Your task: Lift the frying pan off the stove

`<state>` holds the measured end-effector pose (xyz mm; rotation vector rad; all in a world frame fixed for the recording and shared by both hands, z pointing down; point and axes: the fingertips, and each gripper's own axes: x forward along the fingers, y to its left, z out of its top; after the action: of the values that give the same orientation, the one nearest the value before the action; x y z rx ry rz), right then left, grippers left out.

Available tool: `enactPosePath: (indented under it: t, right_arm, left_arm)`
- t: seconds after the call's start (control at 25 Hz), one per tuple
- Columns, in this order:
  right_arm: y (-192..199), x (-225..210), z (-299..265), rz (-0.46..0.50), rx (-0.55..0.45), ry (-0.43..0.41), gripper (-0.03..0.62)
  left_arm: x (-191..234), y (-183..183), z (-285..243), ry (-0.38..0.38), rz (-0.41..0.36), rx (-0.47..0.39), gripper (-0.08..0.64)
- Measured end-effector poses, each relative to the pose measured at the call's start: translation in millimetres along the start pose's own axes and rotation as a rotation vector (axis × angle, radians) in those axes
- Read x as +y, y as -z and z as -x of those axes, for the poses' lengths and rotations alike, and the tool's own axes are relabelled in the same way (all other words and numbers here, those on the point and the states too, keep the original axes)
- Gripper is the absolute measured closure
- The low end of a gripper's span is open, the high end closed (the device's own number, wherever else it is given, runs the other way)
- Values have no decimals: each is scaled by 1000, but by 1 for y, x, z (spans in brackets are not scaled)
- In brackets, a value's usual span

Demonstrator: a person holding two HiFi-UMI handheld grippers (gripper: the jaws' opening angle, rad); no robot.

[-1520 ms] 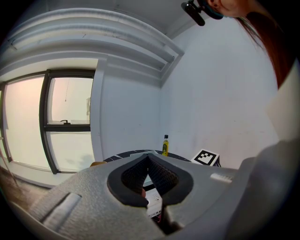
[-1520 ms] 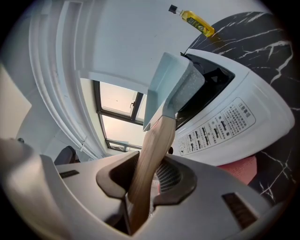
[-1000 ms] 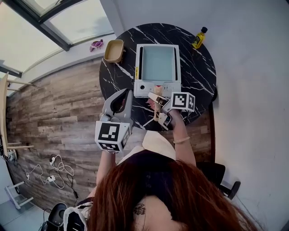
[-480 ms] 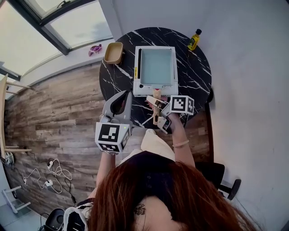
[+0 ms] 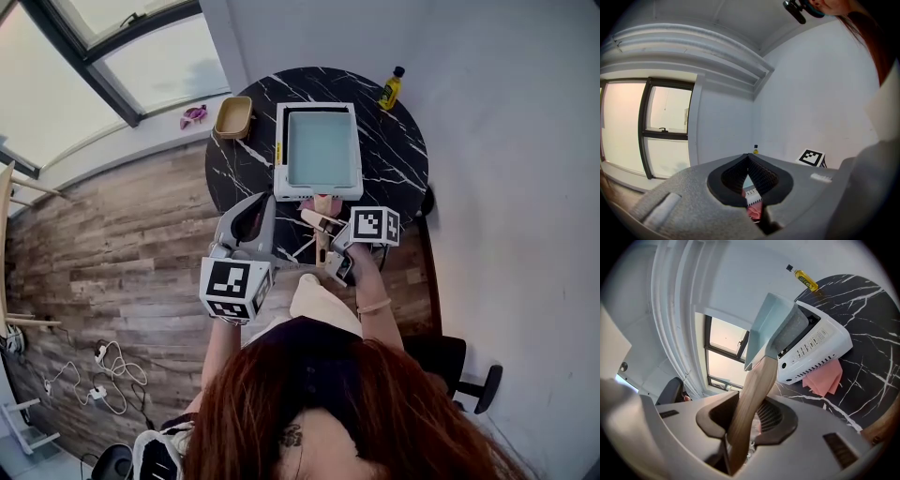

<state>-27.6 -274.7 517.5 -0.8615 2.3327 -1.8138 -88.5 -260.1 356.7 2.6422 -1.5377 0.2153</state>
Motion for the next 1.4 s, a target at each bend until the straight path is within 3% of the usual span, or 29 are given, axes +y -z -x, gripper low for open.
enactPosePath:
  t: [1.4]
  right_arm:
    - [112, 84, 56, 108, -48, 10, 469]
  left_arm:
    - [-41, -8, 134, 53, -17, -88, 549]
